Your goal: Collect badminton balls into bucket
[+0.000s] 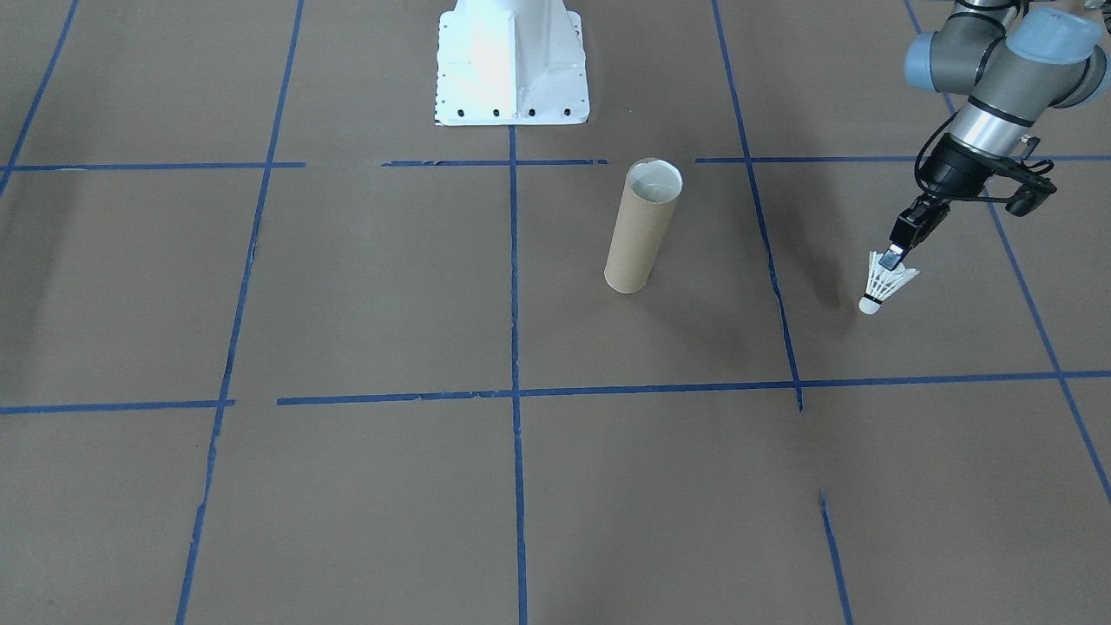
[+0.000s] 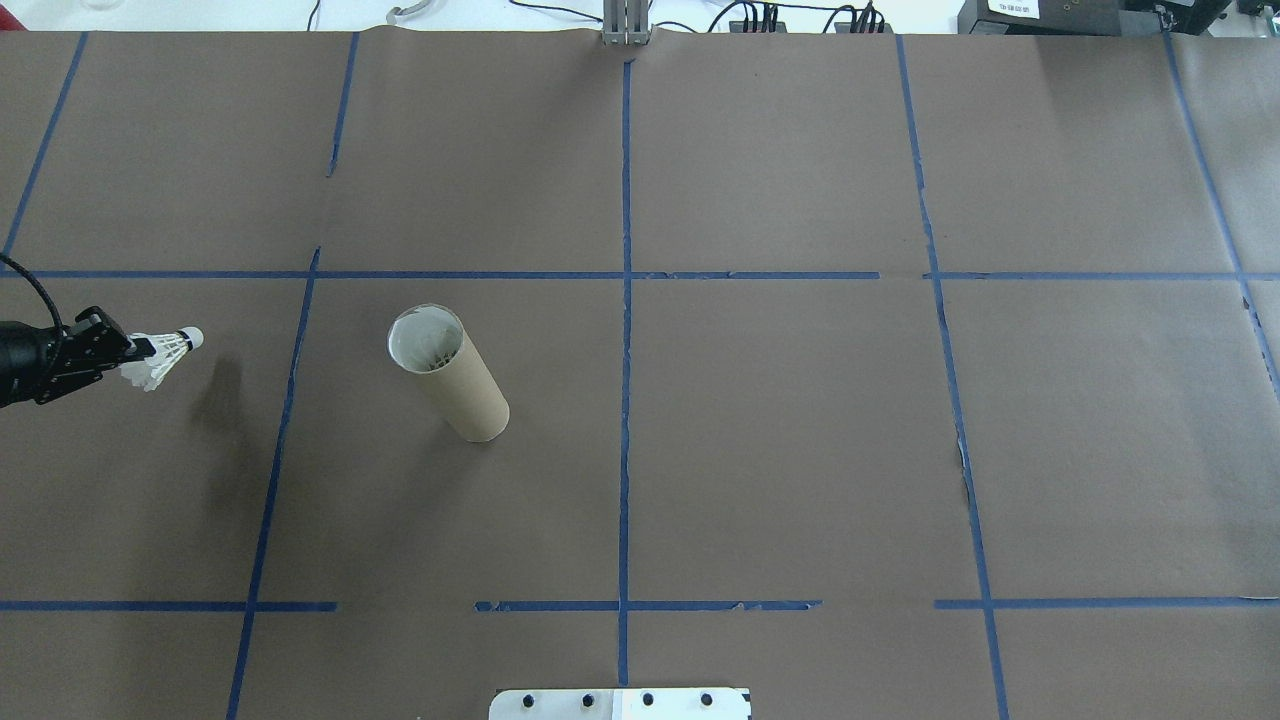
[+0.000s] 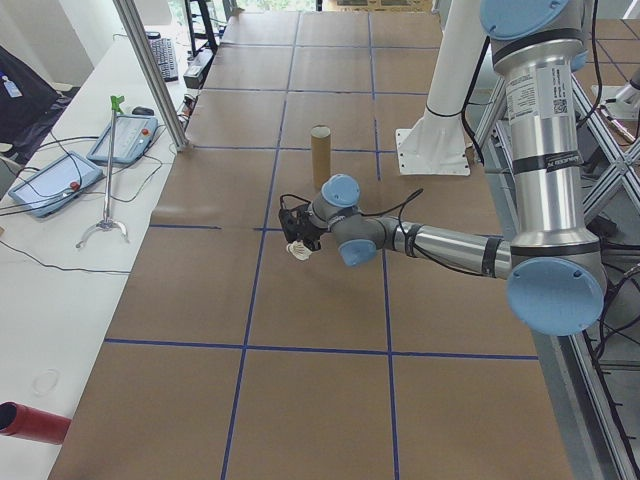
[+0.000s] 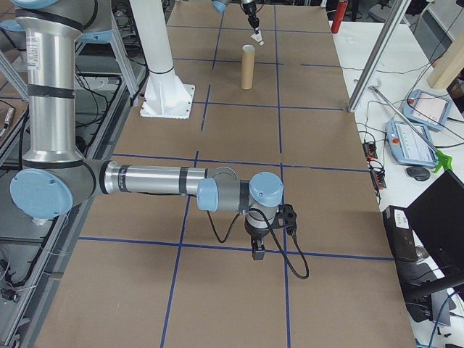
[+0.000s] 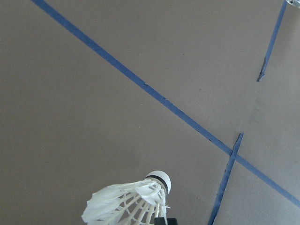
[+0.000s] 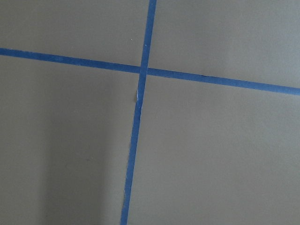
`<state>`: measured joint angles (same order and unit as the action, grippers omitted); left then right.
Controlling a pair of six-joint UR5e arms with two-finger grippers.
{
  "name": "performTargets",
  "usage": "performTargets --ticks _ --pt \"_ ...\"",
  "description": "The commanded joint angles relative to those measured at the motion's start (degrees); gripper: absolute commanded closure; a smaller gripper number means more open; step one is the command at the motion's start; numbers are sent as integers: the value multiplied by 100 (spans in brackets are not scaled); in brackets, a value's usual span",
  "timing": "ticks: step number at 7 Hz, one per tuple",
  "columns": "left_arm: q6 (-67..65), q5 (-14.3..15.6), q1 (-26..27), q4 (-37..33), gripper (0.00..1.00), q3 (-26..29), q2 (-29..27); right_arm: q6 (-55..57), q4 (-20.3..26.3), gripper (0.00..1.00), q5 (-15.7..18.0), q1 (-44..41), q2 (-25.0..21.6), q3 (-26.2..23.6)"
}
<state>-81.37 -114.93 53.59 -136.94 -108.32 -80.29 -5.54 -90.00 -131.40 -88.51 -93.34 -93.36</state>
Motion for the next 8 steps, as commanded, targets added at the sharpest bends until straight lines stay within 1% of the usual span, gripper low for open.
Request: performTargets --ticks 1,2,3,4,6,7,8 --pt "1094 -231 274 2458 100 -986 -571 0 0 0 0 0 0 2" --pt "1437 -222 292 4071 100 -1164 -1481 0 0 0 0 0 0 2" --pt "1762 -188 275 5854 100 -1139 -2751 0 0 0 0 0 0 2" --pt "1852 -179 231 7298 100 -1139 -3765 0 0 0 0 0 0 2" --pt "1853 -187 -84 9307 100 -1130 -5358 0 0 0 0 0 0 -7" --pt "1844 -187 -417 10004 100 -1104 -5957 0 0 0 0 0 0 2" --pt "1783 -179 -759 10211 100 -999 -6311 0 0 0 0 0 0 -7"
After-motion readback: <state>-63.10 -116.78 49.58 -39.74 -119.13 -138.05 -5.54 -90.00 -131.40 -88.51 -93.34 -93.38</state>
